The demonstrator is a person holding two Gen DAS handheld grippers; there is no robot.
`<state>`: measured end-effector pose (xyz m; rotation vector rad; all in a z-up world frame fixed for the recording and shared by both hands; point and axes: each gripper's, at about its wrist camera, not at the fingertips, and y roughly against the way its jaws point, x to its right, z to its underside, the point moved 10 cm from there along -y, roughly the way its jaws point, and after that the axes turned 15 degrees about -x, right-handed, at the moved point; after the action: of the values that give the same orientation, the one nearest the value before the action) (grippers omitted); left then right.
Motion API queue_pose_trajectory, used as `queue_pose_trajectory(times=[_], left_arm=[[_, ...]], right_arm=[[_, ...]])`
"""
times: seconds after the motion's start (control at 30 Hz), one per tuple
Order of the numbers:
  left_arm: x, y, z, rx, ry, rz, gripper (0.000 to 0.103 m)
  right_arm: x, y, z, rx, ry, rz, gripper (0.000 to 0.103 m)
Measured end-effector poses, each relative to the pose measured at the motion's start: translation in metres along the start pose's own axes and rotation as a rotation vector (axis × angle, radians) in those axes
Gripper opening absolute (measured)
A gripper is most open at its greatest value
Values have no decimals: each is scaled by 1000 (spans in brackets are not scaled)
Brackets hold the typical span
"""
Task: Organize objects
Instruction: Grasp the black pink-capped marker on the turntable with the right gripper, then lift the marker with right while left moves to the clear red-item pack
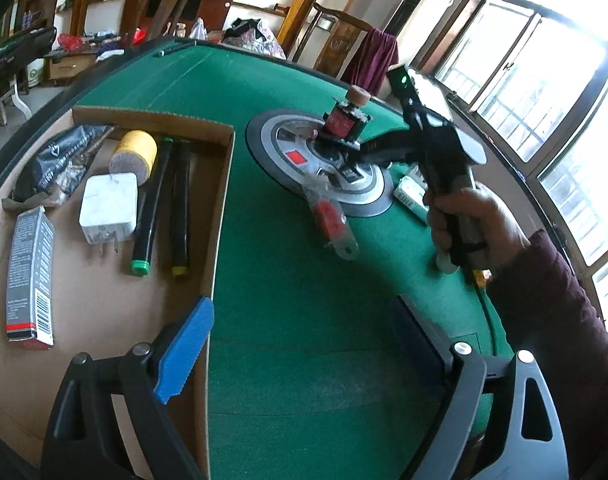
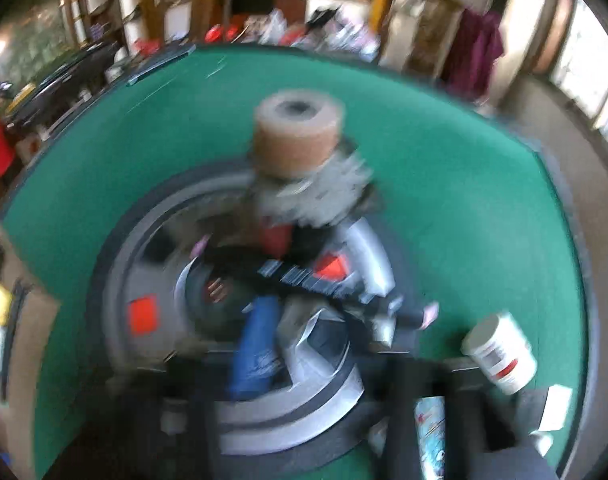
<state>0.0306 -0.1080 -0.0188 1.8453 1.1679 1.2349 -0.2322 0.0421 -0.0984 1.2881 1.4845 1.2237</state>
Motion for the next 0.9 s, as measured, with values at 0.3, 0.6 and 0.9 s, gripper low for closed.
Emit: queue_pose_trajectory(times=[0.3, 0.6, 0.9], left_arm=[[1, 17, 5, 48, -14, -14, 89], [22, 13, 3, 46, -78, 9, 89], [36, 4, 5, 29, -111, 20, 89]], right_arm=[[6, 24, 17, 9, -54, -111, 14], [50, 20, -12, 151, -132, 51, 64], [9, 3, -2, -42, 57, -74, 65]])
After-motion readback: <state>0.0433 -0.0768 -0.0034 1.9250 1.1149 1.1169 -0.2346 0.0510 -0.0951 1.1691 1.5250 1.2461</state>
